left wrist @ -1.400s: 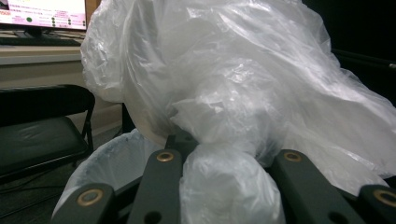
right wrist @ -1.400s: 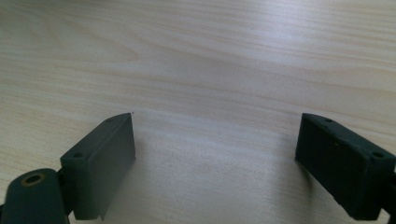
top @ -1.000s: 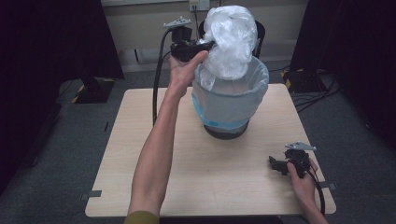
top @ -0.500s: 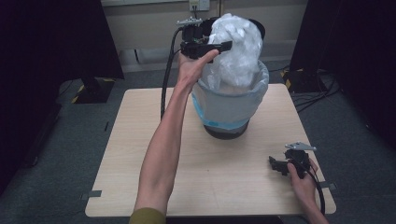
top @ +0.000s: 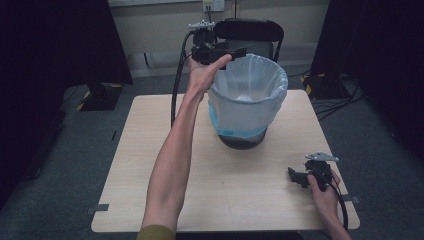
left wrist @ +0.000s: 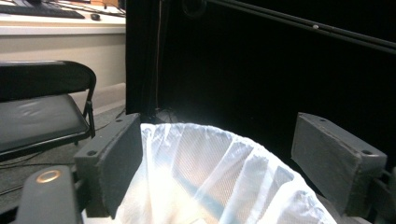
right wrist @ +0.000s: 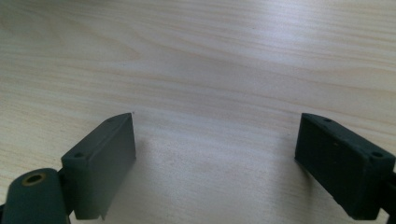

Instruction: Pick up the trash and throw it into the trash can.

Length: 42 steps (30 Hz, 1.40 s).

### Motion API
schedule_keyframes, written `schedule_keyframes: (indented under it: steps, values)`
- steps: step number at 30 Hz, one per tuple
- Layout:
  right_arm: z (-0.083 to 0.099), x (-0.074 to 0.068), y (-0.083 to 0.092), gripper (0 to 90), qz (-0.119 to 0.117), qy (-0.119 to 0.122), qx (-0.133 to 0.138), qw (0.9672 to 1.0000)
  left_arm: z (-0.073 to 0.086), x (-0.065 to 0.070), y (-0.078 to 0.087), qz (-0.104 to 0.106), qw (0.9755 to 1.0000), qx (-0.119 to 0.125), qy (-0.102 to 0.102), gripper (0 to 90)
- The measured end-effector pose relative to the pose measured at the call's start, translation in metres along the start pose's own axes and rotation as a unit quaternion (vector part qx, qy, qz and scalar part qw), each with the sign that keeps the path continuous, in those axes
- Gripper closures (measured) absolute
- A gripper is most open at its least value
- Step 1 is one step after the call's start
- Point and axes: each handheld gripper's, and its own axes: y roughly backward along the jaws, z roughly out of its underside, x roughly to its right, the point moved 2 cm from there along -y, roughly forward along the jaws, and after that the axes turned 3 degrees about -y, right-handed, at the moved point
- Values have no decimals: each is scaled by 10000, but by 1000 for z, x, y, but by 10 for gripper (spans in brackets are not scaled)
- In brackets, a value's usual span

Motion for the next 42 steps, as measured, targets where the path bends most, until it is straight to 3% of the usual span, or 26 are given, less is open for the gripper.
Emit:
schedule_keyframes:
  steps: [6,20,26,29,42]
  values:
    - [0,0,0,114,1,0,1,10000,8,-2,16,-6,10000,29,-9,160]
    - [0,0,0,114,-3,-2,-4,10000,21,-5,69,-292,9992,99,-237,156]
    - [0,0,0,114,-1,5,0,10000,32,-5,87,-371,9989,53,-274,157]
    - [0,0,0,114,-4,0,-4,10000,43,-6,97,-544,9979,-61,-355,159]
    - [0,0,0,114,-5,-2,-6,10000,70,-5,134,-748,9958,-228,-474,165]
